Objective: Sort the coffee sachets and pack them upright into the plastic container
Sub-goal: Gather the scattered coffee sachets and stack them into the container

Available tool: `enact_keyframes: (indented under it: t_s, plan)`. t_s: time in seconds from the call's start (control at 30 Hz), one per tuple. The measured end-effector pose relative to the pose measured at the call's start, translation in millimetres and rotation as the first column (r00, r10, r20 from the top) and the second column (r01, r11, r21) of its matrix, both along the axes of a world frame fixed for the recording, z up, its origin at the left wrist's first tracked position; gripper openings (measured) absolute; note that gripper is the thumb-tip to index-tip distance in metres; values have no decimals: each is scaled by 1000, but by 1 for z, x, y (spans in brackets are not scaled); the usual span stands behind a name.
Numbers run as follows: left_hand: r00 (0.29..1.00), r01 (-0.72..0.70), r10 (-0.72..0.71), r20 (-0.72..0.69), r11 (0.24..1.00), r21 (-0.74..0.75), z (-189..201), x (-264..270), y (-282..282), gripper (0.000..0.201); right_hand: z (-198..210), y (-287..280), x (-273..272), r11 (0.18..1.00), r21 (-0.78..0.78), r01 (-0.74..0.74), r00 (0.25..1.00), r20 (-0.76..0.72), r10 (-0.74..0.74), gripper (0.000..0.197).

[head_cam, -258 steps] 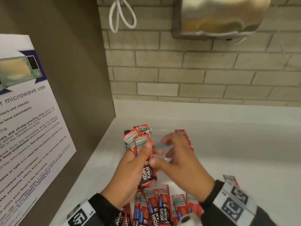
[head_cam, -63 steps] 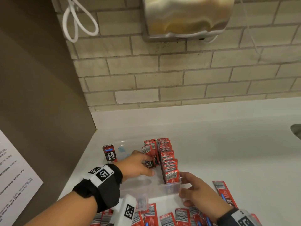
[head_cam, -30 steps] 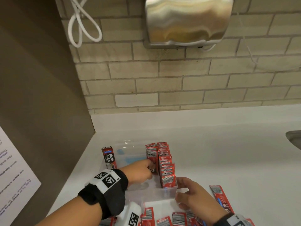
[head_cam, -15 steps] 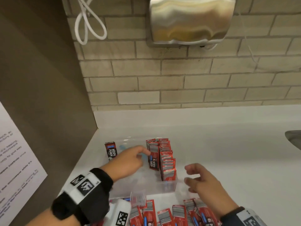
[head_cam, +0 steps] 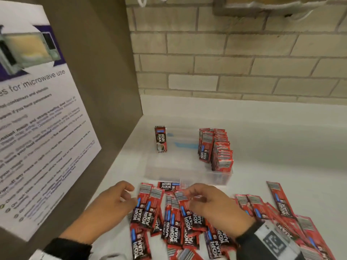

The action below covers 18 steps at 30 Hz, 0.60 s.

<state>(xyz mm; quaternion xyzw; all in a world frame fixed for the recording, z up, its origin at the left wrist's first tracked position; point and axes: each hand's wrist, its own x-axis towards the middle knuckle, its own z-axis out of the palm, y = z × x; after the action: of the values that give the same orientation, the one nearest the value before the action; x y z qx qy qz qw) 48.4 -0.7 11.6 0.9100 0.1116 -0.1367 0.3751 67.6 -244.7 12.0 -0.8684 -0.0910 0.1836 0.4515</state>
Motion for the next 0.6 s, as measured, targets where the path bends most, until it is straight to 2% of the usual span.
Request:
enact_keyframes:
  t_s: [0.13, 0.23, 0.33, 0.43, 0.5, 0.53, 0.6]
  plan:
    - [990, -52, 51, -132, 999, -6, -9, -7, 2, 40, -4, 27, -2, 993, -64, -96, 994, -48, 93, 32]
    - [980, -27, 15, -198, 998, -58, -10, -9, -1, 63, -4, 42, -3, 986, -51, -157, 985, -86, 153, 43]
    - [974, -28, -2, -225, 991, -133, -13, -8, -8, 78, -6, 52, 2, 949, -156, -275, 961, -61, 269, 53]
    - [978, -40, 3, -208, 984, -175, -10, -2, -17, 65, -1, 58, 7, 899, -249, -361, 932, -55, 359, 46]
    - [986, 8, -40, -159, 981, -196, -10, 0, -21, 30, -1, 60, 9, 886, -246, -393, 916, -27, 399, 36]
    - [989, 47, -73, -130, 979, -198, -8, 1, -23, 21, -2, 61, 9, 885, -237, -400, 913, -16, 408, 33]
    - [988, 135, -146, -56, 977, -166, -3, 3, -26, 32, -6, 65, 10, 884, -217, -415, 905, -1, 425, 31]
